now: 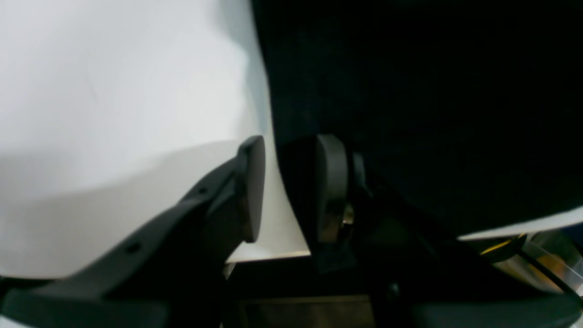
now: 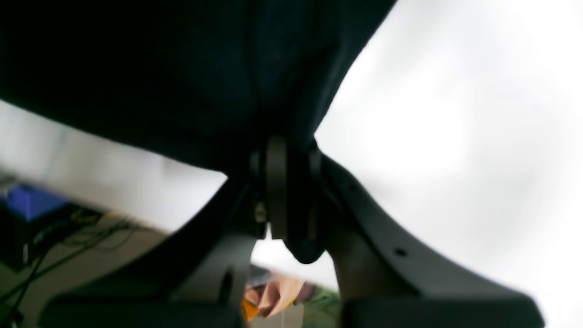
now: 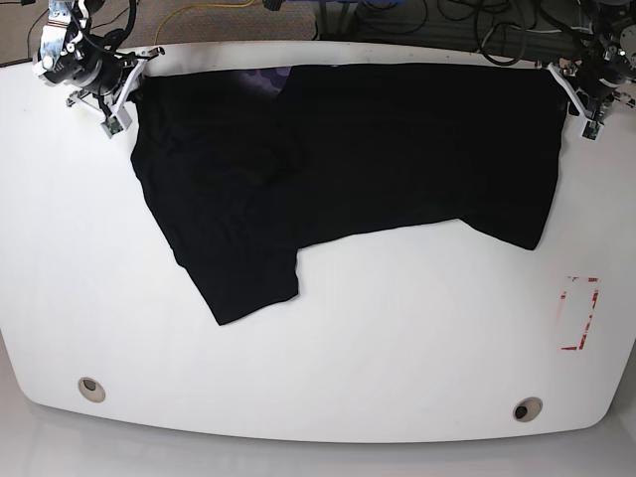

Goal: Layout the t-shirt on the table in an organized manner, then fold the t-shirt properly
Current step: 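Grasp the shirt edge with both grippers and pull it taut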

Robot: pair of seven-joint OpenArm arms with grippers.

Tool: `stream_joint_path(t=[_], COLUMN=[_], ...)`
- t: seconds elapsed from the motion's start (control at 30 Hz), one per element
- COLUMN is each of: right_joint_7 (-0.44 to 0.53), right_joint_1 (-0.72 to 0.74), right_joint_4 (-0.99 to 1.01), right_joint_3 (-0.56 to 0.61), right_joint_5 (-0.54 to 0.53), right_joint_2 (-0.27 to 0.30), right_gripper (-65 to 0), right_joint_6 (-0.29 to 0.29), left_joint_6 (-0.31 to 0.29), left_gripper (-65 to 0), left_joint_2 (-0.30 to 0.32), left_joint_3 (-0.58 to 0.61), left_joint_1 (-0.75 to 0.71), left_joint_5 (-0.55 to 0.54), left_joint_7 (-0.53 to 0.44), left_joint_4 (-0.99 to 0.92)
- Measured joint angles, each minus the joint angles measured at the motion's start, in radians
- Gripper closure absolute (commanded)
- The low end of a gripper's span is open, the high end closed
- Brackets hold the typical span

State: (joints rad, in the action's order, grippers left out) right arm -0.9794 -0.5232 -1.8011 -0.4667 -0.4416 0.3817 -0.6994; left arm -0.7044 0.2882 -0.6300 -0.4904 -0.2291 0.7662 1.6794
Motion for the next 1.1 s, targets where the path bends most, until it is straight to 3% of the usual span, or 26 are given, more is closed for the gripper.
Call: stream_joint_path(t=[0.87, 0.97, 1.1], right_joint_7=[0.007, 0.007, 0.006], right_joint_1=[-0.058, -0.058, -0.058], right_joint_4=[-0.005, -0.005, -0.006], right_joint_3=[-0.014, -0.014, -0.014], right_joint_5=[-0.006, -0.006, -0.006], right_joint_2=[-0.016, -0.016, -0.016], right_gripper=[-2.2, -9.7, -26.0], right_joint_6=[0.000, 0.000, 0.000], left_joint_6=[0.000, 0.000, 0.000], left_gripper=[-17.8, -18.5, -28.1], left_joint_2=[0.002, 0.001, 0.002], left_joint_3=[0.001, 0.001, 0.001], left_joint_1=[0.000, 0.000, 0.000], left_joint_5=[0.001, 0.000, 0.000], left_joint_7=[0.000, 0.000, 0.000], left_joint_4=[0.001, 0.001, 0.001])
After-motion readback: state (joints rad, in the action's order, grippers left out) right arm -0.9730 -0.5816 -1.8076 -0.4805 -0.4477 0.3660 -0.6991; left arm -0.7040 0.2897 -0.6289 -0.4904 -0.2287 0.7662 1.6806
